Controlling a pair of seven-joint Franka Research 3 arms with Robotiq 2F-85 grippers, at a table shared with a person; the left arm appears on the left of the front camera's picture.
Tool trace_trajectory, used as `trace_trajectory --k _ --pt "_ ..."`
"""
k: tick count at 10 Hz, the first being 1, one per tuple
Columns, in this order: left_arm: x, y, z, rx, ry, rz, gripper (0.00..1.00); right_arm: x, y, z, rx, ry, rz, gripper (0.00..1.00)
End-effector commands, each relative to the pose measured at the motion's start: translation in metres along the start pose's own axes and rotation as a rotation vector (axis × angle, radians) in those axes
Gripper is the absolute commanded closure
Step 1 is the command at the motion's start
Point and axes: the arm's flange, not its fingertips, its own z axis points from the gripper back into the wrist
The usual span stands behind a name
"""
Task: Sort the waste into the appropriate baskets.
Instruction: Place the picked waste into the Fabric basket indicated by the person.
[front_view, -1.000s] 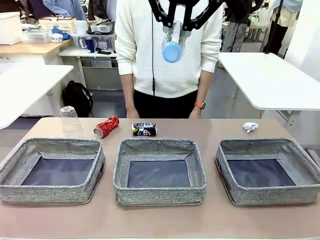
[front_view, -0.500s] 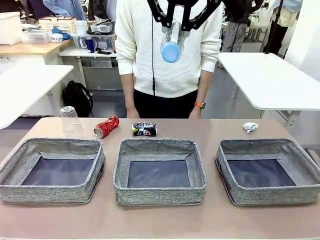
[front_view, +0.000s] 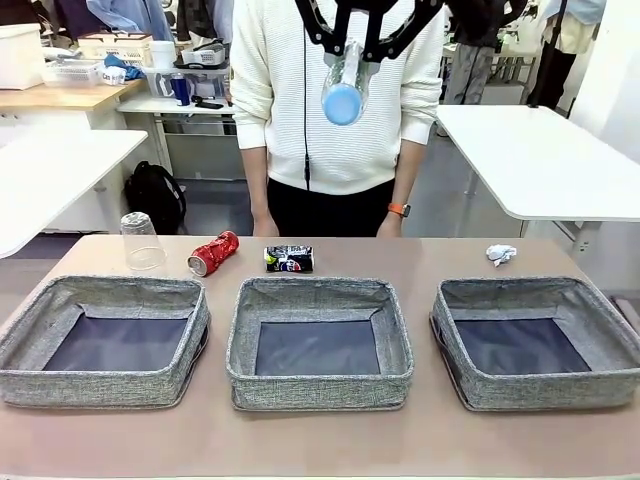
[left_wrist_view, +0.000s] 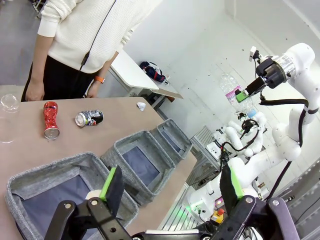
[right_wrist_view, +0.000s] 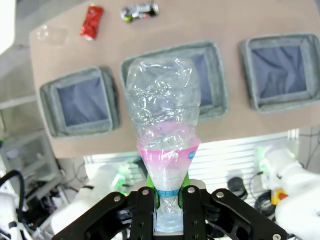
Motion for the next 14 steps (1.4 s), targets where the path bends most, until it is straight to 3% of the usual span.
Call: trace_trajectory --k 1,14 --pt "0.0015 -0.0013 -0.0013 -0.014 -0.016 -0.021 0.00 -0.0025 -0.0026 0.0013 0.000 -0.003 -0.006 0.82" --pt "0.0015 -0.0013 -0.0013 -0.014 -0.016 -0.021 0.00 -0.0025 -0.0026 0.0013 0.000 -0.003 -0.006 0.82"
